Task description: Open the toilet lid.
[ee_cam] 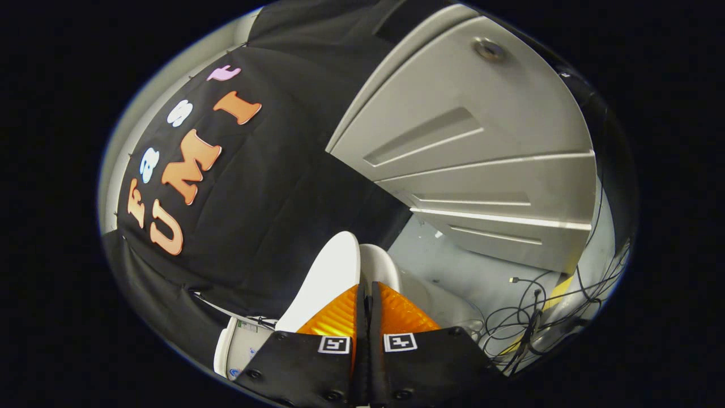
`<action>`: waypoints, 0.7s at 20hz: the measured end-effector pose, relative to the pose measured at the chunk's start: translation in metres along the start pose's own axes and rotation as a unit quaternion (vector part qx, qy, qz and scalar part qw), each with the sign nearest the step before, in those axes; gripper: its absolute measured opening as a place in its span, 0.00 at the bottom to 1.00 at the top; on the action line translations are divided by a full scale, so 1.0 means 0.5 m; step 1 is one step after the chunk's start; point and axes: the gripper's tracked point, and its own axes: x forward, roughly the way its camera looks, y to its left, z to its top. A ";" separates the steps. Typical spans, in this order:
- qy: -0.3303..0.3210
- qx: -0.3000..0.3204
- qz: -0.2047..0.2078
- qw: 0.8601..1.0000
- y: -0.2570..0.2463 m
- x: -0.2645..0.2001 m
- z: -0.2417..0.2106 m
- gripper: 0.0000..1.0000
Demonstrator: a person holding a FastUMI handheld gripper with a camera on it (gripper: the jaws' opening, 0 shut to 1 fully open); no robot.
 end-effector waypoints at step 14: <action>-0.107 -0.178 -0.016 0.978 0.172 0.009 0.095 0.08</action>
